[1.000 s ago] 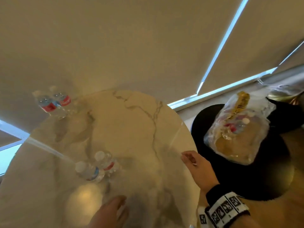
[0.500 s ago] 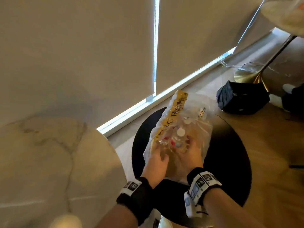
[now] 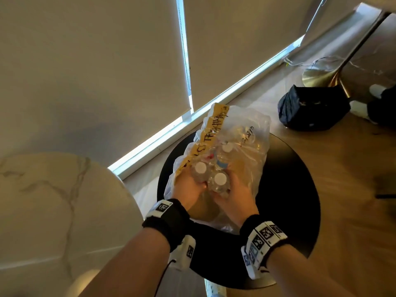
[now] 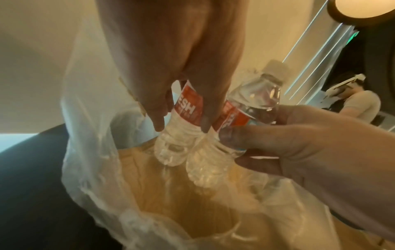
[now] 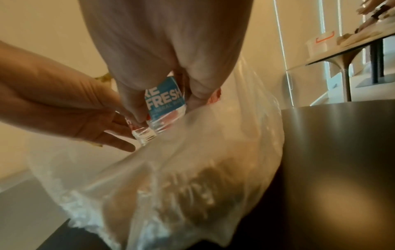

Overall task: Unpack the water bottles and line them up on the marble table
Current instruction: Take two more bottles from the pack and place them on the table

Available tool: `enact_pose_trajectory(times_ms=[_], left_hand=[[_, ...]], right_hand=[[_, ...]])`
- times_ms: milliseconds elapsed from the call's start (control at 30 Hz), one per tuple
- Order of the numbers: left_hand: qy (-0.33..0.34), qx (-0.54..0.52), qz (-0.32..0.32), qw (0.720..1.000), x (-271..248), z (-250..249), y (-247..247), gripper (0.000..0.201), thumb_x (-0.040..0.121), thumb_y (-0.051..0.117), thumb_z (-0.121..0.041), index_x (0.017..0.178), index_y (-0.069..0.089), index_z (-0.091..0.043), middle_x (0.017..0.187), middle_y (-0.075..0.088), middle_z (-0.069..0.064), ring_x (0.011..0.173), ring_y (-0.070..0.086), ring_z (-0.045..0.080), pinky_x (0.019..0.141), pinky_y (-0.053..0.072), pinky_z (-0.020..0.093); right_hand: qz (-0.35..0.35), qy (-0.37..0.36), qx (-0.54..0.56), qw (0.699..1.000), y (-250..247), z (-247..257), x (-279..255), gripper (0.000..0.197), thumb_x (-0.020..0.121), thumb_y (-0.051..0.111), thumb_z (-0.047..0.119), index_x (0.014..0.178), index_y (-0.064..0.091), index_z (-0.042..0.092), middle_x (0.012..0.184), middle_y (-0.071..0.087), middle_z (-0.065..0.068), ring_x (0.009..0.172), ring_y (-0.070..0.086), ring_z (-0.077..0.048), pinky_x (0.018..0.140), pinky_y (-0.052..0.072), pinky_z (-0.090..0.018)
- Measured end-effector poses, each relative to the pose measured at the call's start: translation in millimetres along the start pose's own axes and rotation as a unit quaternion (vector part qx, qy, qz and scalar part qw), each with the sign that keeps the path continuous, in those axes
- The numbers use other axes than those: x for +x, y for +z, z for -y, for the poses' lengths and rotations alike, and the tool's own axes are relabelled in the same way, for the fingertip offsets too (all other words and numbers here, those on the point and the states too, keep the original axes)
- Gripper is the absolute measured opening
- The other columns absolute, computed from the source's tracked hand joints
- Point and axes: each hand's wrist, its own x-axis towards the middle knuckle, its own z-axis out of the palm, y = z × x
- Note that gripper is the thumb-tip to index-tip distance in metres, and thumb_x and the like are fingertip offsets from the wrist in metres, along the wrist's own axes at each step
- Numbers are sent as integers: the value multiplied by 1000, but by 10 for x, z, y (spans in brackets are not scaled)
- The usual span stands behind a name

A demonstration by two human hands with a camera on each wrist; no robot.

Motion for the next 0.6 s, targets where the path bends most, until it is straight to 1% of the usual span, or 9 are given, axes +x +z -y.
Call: enact_pose_trajectory(times_ms=[67, 100, 167, 267, 333, 400, 500, 567, 600], left_hand=[[-16, -84, 13, 996, -40, -52, -3, 42, 83, 75, -48, 121, 61, -34, 111, 67, -13, 99, 68, 0, 89, 60, 30], [-8, -109, 31, 994, -104, -76, -72, 51, 81, 80, -36, 127, 58, -31, 118, 65, -9, 108, 65, 3, 98, 56, 34], [6, -116, 90, 989, -344, -179, -346, 72, 78, 82, -31, 140, 45, -28, 133, 59, -6, 121, 58, 10, 106, 48, 32], [-14, -102, 116, 988, -827, -181, -804, 76, 78, 82, -38, 141, 40, -32, 133, 62, -6, 117, 60, 11, 99, 49, 27], [-11, -128, 85, 988, -1232, -88, -1124, 73, 76, 82, -46, 138, 44, -35, 130, 62, -12, 116, 62, 7, 100, 53, 31], [-31, -171, 43, 984, -1688, 112, -1426, 64, 78, 82, -46, 133, 51, -35, 124, 65, -15, 112, 63, 3, 96, 57, 34], [-104, -217, -29, 970, -2458, 545, -1861, 54, 80, 84, -33, 126, 56, -35, 117, 67, -19, 106, 63, -7, 89, 59, 23], [-161, -209, -76, 962, -2977, 904, -2096, 55, 78, 85, -31, 124, 56, -40, 115, 67, -23, 105, 62, -11, 84, 57, 15], [-185, -207, -97, 956, -3222, 1102, -2199, 55, 77, 86, -29, 122, 56, -42, 113, 67, -24, 104, 63, -10, 84, 57, 15]], right_hand=[[-2, -18, 5, 1000, -44, -20, -104, 66, 75, 79, 42, 132, 47, 37, 126, 63, 10, 117, 60, -14, 98, 53, -39], [-4, -26, -1, 1000, -72, 15, -195, 65, 74, 79, 45, 131, 48, 37, 126, 63, 10, 118, 60, -14, 99, 53, -38], [-12, -48, -22, 999, -129, 134, -435, 62, 75, 80, 45, 129, 51, 36, 124, 65, 8, 116, 61, -15, 95, 51, -30], [-12, -96, -36, 995, -181, 432, -863, 61, 75, 82, 42, 127, 52, 34, 118, 68, 8, 106, 64, -12, 89, 54, -28], [14, -125, -47, 991, -118, 686, -1146, 58, 74, 82, 44, 124, 52, 36, 113, 67, 14, 100, 64, -5, 87, 56, -27], [64, -154, -57, 984, 86, 931, -1419, 59, 72, 81, 47, 123, 52, 38, 112, 66, 19, 98, 64, -2, 87, 56, -24], [142, -181, -59, 971, 674, 1206, -1793, 65, 68, 82, 53, 125, 52, 38, 118, 65, 16, 104, 64, -5, 88, 55, -20], [197, -190, -44, 961, 1186, 1354, -2025, 67, 67, 82, 55, 124, 51, 41, 119, 65, 15, 106, 65, -8, 90, 58, -28], [224, -198, -36, 954, 1458, 1421, -2138, 67, 66, 82, 55, 124, 50, 42, 119, 64, 15, 106, 65, -9, 90, 58, -33]])
